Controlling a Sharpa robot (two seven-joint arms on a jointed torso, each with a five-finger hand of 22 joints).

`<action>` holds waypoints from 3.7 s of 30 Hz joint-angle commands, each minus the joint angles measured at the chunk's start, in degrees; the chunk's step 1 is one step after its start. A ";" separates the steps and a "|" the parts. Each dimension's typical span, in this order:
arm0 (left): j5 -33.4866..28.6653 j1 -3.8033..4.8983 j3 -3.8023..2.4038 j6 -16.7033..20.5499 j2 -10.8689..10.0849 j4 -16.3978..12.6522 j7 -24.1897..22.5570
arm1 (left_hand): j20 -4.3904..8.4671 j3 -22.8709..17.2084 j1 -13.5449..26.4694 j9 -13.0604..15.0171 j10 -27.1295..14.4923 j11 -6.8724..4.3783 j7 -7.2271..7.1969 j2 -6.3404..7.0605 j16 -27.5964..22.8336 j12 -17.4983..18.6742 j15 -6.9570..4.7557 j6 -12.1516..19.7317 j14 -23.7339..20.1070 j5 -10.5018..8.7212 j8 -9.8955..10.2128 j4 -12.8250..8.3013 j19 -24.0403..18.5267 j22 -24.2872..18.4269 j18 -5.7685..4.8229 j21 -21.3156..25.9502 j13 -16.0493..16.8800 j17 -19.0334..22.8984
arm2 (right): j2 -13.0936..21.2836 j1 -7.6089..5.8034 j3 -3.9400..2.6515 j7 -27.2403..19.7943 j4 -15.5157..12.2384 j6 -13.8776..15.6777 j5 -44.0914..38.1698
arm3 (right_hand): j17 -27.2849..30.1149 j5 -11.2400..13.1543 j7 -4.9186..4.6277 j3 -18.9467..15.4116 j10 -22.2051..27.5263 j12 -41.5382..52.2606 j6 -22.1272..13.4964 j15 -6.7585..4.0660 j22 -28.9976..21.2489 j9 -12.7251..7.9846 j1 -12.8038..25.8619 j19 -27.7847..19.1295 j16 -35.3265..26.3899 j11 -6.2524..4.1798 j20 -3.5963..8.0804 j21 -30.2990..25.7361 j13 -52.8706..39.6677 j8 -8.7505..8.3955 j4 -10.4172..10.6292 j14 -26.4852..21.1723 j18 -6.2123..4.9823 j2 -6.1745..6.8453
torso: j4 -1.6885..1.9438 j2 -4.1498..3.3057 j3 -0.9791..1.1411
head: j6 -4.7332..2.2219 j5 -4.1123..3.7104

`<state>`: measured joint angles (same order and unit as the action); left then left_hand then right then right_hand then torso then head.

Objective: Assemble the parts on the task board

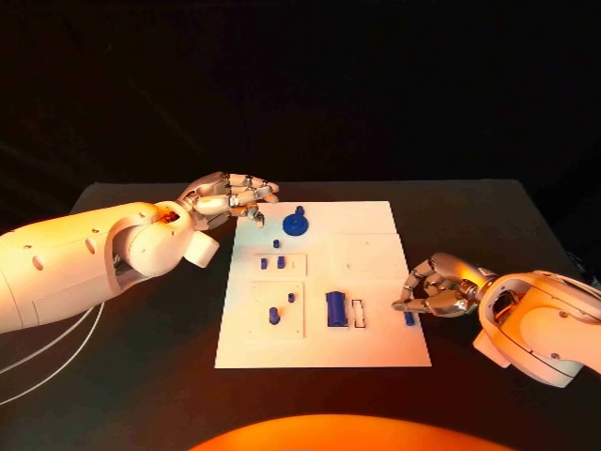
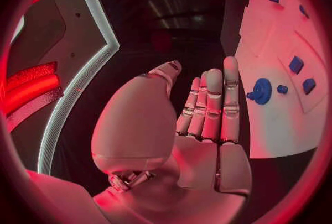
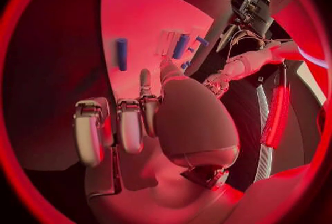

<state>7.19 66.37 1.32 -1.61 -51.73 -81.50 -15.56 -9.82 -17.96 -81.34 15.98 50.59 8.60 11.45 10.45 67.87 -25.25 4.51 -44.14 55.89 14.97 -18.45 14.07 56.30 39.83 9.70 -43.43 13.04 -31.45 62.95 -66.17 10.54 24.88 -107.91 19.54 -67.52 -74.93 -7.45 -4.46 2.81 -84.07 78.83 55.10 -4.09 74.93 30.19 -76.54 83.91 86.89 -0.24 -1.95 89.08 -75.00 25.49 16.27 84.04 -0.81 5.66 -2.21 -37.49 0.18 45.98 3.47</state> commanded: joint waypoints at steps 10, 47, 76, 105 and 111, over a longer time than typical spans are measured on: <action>-0.34 0.02 -0.03 -0.81 0.07 -0.16 -0.68 | -0.06 0.14 -0.44 -0.07 -0.37 0.02 0.96 -0.17 0.25 -0.17 0.05 -0.30 -0.45 -0.08 -0.23 0.35 0.07 -0.08 0.80 0.36 0.01 0.08 | 0.45 0.74 0.04 3.45 0.76 -2.26 -12.77 | -8.66 1.59 -0.20 0.15 -0.19 -0.16 0.56 0.60 14.76 -0.29 1.82 5.78 -0.18 0.53 -0.66 0.05 -8.03 -0.44 0.40 4.67 0.61 1.63 | 0.01 0.00 0.04 | 0.15 -0.40; -0.31 0.02 -0.03 -0.99 -0.27 -0.22 -0.37 | -0.06 0.22 -0.51 -0.10 -0.37 0.01 0.94 -0.20 0.29 -0.23 0.05 -0.31 -0.47 -0.07 -0.30 0.46 0.08 -0.09 0.80 0.39 0.00 0.13 | -5.12 3.76 0.34 6.46 5.93 -8.67 -17.17 | -8.57 1.32 0.92 9.53 -0.11 -0.57 1.81 -0.28 14.83 -0.16 -3.60 5.83 -0.32 -0.47 0.12 0.14 -7.99 0.26 -2.43 4.65 0.64 2.28 | 0.07 0.03 0.02 | 0.76 0.00; -0.24 0.02 -0.03 -1.22 -0.16 -0.25 -0.23 | -0.07 0.25 -0.56 -0.11 -0.35 0.01 0.95 -0.26 0.32 -0.28 0.05 -0.38 -0.48 -0.07 -0.37 0.53 0.09 -0.09 0.80 0.40 0.00 0.16 | -5.40 0.62 0.29 6.34 -0.02 2.34 0.57 | -9.19 -15.40 1.25 29.16 -0.70 -0.28 1.67 -0.60 15.07 1.86 2.95 6.09 -0.07 -0.83 0.45 0.92 -8.39 2.49 -8.90 4.79 0.81 6.38 | 0.06 0.02 -0.06 | 0.62 -0.42; -0.21 0.02 -0.03 -1.43 -0.13 -0.42 -0.19 | -0.06 0.19 -0.76 -0.12 -0.34 -0.01 0.93 -0.40 0.34 -0.33 0.03 -0.45 -0.49 -0.02 -0.45 0.55 0.10 -0.09 0.81 0.41 -0.01 0.20 | -12.05 3.56 0.33 6.13 3.63 2.71 5.46 | -9.26 -9.74 1.00 28.90 -0.97 -0.04 1.36 -0.39 15.07 2.16 13.82 6.09 -0.03 -0.58 0.29 0.92 -8.66 2.49 -5.71 4.82 0.81 5.88 | 0.02 0.01 0.04 | 0.74 -0.45; -0.21 0.02 -0.03 -1.40 -0.21 -0.42 -0.04 | -0.06 0.19 -0.76 -0.12 -0.34 -0.01 0.93 -0.40 0.34 -0.33 0.03 -0.45 -0.49 -0.02 -0.45 0.55 0.10 -0.09 0.81 0.41 -0.01 0.20 | -12.34 3.60 0.32 6.13 3.86 2.75 5.49 | -9.29 -9.38 0.98 28.80 -1.02 0.05 1.48 -0.37 15.07 2.11 15.18 6.09 -0.01 -0.56 0.26 0.92 -8.72 2.43 -4.98 4.83 0.81 5.55 | 0.04 0.00 0.00 | 0.74 -0.46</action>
<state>7.20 66.37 1.32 -2.02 -51.99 -81.76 -15.40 -9.82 -17.72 -81.56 15.93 50.59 8.60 11.45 10.23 67.87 -25.25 4.51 -44.14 55.89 14.97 -18.53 14.31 56.30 39.81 9.70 -43.20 13.03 -31.33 50.80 -62.69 10.85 31.30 -103.96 22.42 -62.20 -74.92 -17.16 -3.62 31.72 -84.14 78.53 56.15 -4.22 74.91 32.37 -61.80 83.90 86.89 -0.72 -1.96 89.76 -74.95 28.15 10.93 83.92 -0.82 11.15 -2.18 -37.50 0.21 46.75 2.99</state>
